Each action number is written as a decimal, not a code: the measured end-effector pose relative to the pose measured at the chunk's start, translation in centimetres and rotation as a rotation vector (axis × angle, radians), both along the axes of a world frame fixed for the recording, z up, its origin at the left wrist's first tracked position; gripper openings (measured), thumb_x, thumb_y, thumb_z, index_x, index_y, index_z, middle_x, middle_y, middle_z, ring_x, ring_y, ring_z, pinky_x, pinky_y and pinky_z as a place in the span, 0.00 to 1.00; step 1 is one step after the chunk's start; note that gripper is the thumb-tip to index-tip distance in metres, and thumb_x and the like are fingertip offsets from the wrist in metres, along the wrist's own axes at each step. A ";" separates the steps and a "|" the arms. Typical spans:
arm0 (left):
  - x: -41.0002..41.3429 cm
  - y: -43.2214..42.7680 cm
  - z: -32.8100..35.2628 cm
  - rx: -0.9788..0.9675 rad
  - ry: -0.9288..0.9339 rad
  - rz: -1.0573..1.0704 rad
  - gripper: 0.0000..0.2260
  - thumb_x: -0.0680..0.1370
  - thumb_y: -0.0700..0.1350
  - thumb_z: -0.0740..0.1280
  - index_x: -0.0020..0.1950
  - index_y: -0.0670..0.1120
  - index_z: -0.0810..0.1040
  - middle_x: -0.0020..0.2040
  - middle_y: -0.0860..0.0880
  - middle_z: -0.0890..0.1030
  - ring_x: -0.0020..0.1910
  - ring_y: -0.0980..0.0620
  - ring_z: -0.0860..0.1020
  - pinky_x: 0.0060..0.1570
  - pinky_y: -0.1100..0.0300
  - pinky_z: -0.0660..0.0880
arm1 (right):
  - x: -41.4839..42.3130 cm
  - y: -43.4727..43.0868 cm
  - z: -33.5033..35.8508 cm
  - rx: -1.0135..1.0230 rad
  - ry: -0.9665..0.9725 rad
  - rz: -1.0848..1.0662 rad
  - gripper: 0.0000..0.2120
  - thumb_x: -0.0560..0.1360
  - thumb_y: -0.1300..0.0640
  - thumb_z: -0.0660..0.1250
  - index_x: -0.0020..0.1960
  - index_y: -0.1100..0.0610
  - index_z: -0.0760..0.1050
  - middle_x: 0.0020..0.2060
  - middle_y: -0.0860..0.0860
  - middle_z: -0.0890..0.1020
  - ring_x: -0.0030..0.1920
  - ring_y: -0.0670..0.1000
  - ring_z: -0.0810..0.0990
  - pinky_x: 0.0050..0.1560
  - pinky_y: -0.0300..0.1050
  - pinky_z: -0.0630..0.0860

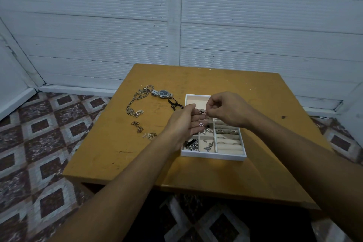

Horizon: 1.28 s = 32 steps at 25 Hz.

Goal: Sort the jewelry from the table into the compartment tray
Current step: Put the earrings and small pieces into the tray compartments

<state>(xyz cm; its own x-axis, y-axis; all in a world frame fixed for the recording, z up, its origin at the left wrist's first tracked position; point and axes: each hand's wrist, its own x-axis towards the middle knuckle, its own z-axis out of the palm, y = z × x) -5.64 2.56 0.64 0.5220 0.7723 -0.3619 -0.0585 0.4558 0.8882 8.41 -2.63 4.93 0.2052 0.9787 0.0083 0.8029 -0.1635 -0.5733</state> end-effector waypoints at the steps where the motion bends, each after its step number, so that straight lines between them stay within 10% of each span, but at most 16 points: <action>1: 0.1 0.0 -0.1 0.020 0.019 0.000 0.13 0.83 0.48 0.57 0.49 0.40 0.75 0.43 0.43 0.83 0.42 0.47 0.83 0.48 0.54 0.80 | 0.1 -0.2 -0.2 0.000 0.005 -0.002 0.04 0.71 0.60 0.69 0.39 0.53 0.80 0.32 0.45 0.79 0.34 0.44 0.74 0.35 0.38 0.69; 32: -7.6 0.1 -0.5 0.629 0.352 0.090 0.12 0.80 0.52 0.60 0.49 0.49 0.82 0.48 0.52 0.83 0.51 0.53 0.80 0.57 0.48 0.76 | -3.0 -2.1 -1.8 -0.015 0.102 -0.020 0.04 0.73 0.58 0.71 0.46 0.52 0.78 0.40 0.45 0.82 0.42 0.46 0.80 0.43 0.40 0.77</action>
<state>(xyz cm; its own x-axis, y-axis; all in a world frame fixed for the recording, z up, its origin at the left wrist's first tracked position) -13.26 2.61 0.15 0.3808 0.9242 0.0300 0.2659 -0.1406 0.9537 5.43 -4.69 3.10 0.2238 0.9742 -0.0284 0.7371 -0.1883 -0.6490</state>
